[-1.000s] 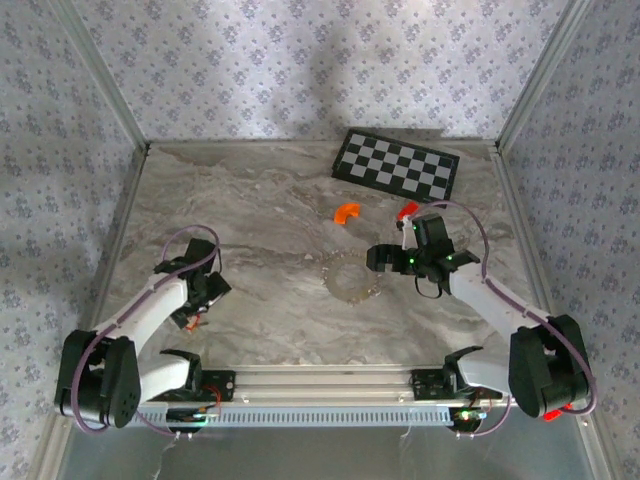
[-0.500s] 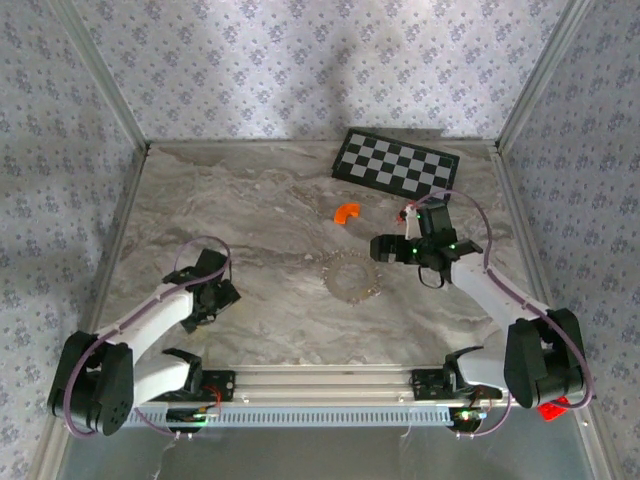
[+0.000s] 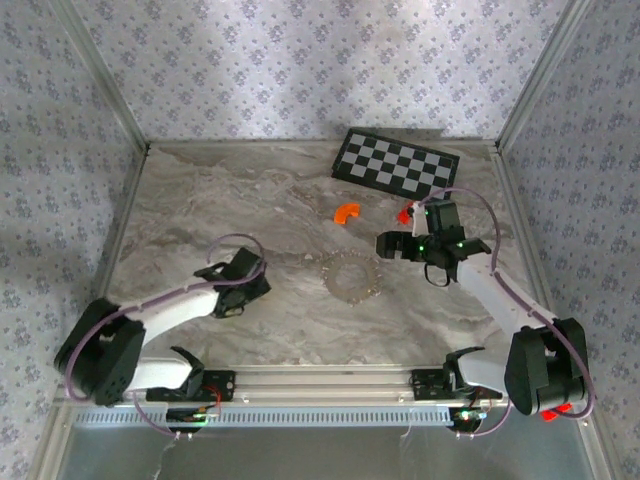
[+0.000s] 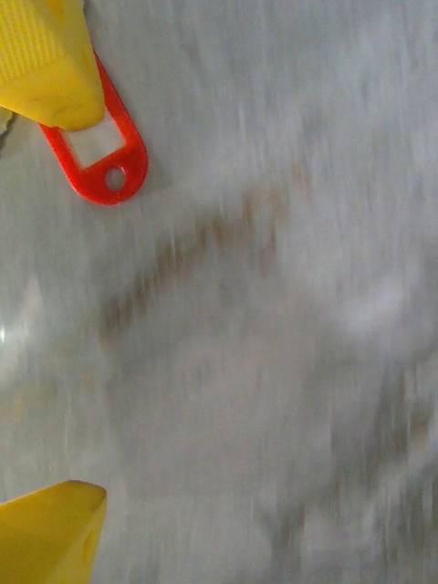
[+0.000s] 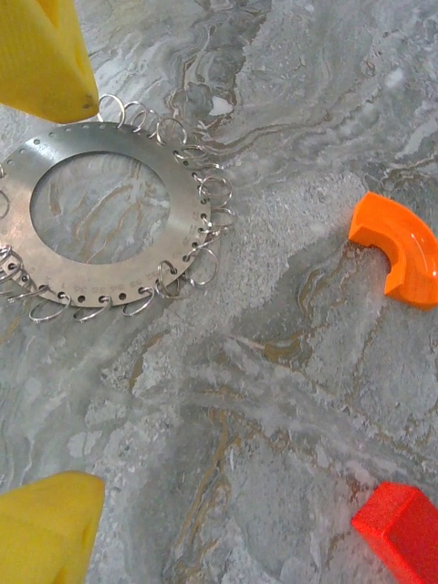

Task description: Put the keys on the keyring

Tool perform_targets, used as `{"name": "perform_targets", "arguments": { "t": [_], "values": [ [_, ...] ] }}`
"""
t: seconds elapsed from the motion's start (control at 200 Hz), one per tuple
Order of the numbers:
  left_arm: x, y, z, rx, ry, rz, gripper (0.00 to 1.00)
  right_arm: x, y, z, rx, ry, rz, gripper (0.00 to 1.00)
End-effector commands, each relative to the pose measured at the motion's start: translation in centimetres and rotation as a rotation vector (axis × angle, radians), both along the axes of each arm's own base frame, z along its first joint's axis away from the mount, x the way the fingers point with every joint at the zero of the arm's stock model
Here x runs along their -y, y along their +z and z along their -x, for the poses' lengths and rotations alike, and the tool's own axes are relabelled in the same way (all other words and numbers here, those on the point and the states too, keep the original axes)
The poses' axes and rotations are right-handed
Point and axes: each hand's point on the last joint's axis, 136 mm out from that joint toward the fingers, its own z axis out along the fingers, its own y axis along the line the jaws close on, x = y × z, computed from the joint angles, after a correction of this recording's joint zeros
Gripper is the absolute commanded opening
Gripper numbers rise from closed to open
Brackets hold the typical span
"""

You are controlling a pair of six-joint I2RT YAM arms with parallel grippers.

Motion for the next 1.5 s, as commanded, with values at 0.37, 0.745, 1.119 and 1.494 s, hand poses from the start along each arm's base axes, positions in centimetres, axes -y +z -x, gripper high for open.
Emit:
{"name": "perform_targets", "arguments": {
  "t": [0.37, 0.745, 1.119, 1.494],
  "values": [
    [14.1, 0.8, -1.0, 0.065, -0.264, 0.274, 0.95, 2.9, 3.6, 0.7, 0.004, -0.096, -0.018, 1.0],
    [13.9, 9.9, -1.6, 0.244, -0.47, 0.263, 0.92, 0.0, 6.1, 0.9, -0.027, -0.055, 0.028, 1.0],
    [14.0, 10.9, -2.8, 0.187, -0.662, 0.428, 0.69, -2.3, 5.8, 3.0, -0.128, 0.01, 0.094, 1.0],
    [16.0, 7.4, -3.9, 0.048, -0.735, 0.43, 0.42, -2.9, 2.8, 0.6, -0.215, -0.003, -0.017, 1.0]
  ]
}}
